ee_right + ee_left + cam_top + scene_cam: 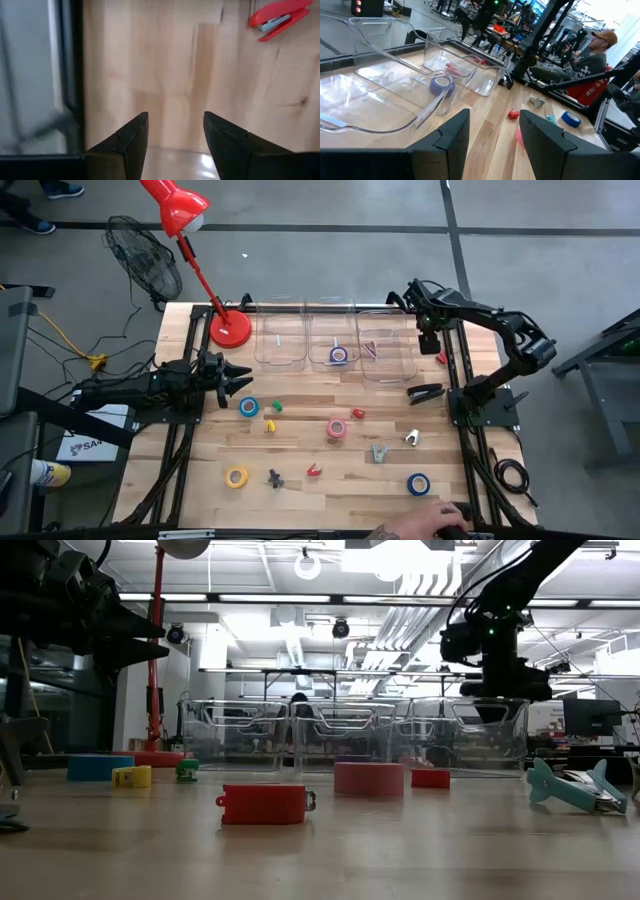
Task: Pick and place Stapler, Stapler remover, tape
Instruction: Put the top right red stapler into the left transparent bin
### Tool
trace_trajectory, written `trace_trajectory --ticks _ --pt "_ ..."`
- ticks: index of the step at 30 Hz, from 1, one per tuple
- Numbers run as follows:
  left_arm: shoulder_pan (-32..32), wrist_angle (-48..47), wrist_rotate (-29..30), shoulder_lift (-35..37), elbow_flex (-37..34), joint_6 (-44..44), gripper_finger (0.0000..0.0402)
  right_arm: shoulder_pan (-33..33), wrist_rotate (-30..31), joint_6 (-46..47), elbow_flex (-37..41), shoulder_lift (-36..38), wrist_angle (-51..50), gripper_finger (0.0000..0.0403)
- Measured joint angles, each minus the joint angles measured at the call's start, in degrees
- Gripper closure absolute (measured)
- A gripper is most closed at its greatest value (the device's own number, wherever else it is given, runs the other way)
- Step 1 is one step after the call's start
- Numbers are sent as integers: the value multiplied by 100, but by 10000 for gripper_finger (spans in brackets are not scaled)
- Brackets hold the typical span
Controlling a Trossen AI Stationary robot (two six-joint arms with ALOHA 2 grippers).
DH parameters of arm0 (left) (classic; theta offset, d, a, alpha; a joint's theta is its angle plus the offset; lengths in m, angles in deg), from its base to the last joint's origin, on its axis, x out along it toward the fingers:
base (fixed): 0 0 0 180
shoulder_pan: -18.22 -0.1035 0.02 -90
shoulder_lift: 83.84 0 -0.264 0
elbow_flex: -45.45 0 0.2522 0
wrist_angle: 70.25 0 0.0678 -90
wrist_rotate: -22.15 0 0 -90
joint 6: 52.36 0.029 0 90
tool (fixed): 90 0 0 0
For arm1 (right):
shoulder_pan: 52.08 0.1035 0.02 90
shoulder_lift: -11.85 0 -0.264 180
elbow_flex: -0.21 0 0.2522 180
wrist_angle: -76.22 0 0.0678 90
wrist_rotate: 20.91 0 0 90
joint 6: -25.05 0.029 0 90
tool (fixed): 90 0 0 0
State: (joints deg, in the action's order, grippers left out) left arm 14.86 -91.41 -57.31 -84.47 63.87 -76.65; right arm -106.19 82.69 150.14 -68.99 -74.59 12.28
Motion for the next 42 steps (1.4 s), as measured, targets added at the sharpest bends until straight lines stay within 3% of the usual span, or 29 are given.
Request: trace_trajectory --ticks 3,5,9,14,20,27,34,42 --pt "0 0 1 1 0 2 231 -2 551 461 0 0 -12 221" --pt "0 0 0 0 0 0 231 -9 557 449 0 0 -15 222" --pt "0 0 -1 2 0 1 231 4 639 -242 0 0 -143 222" --pt "0 0 1 1 0 0 231 -7 1823 -1091 0 0 -255 222" --pt "1 0 1 2 0 0 231 -31 2384 -2021 0 0 -243 221" --pt "1 0 -1 2 0 0 231 -62 1859 -1965 0 125 -246 221" --pt "0 0 0 1 0 0 231 -218 537 -472 0 119 -426 221" --pt "0 0 1 1 0 0 231 -560 146 679 0 101 -1304 221"
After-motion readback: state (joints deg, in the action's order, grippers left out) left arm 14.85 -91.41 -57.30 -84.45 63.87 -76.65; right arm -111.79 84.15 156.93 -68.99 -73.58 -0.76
